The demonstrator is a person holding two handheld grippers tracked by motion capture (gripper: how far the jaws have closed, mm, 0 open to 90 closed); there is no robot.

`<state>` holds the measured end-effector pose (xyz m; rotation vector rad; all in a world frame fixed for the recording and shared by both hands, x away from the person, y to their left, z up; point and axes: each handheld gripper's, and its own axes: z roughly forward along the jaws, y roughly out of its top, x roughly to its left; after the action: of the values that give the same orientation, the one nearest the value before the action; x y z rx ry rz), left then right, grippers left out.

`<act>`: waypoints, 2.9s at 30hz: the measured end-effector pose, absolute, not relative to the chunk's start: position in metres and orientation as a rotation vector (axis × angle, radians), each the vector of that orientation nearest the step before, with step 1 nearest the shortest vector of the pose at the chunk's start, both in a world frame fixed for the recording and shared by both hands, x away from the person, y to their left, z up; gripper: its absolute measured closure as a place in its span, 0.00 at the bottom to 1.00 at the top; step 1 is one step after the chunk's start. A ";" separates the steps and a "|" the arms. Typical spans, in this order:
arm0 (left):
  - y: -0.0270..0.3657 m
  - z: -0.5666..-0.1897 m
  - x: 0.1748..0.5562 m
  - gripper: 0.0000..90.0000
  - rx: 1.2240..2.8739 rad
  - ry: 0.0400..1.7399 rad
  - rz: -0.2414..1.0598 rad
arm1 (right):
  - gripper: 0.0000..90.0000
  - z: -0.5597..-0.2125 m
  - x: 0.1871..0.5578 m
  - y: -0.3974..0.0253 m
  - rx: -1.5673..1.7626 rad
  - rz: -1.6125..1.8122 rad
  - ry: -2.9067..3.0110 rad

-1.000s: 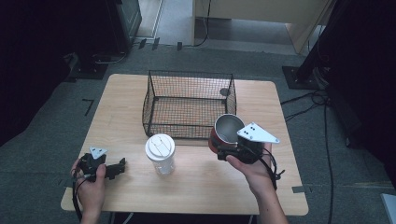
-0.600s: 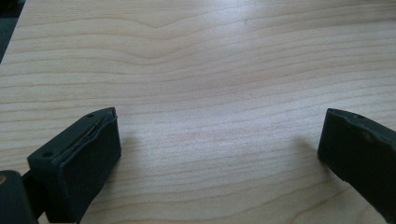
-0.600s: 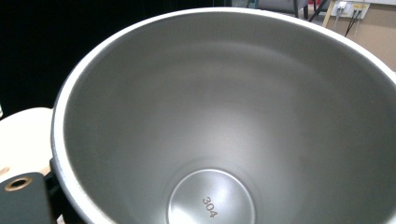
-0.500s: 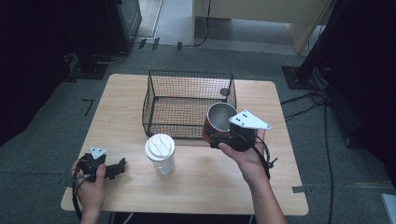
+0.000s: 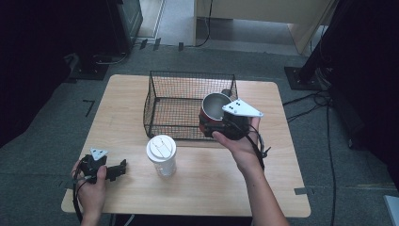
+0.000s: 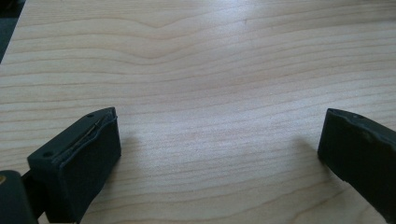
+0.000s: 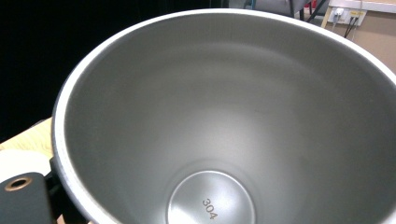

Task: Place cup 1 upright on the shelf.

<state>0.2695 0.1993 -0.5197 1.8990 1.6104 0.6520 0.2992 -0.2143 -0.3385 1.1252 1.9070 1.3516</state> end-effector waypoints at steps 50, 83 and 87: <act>0.199 -0.520 0.270 0.00 1.897 1.611 0.653 | 0.08 -0.385 0.421 -0.198 1.464 1.187 1.842; 0.199 -0.520 0.270 0.00 1.903 1.610 0.653 | 0.08 -0.417 0.463 -0.184 1.497 0.982 1.981; 0.199 -0.520 0.269 0.00 1.903 1.610 0.653 | 0.08 -0.422 0.465 -0.181 1.499 0.952 2.007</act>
<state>0.2695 0.1994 -0.5196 1.9030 1.6099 0.6527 0.4650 -0.1806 -0.4218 1.4987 2.0065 0.9524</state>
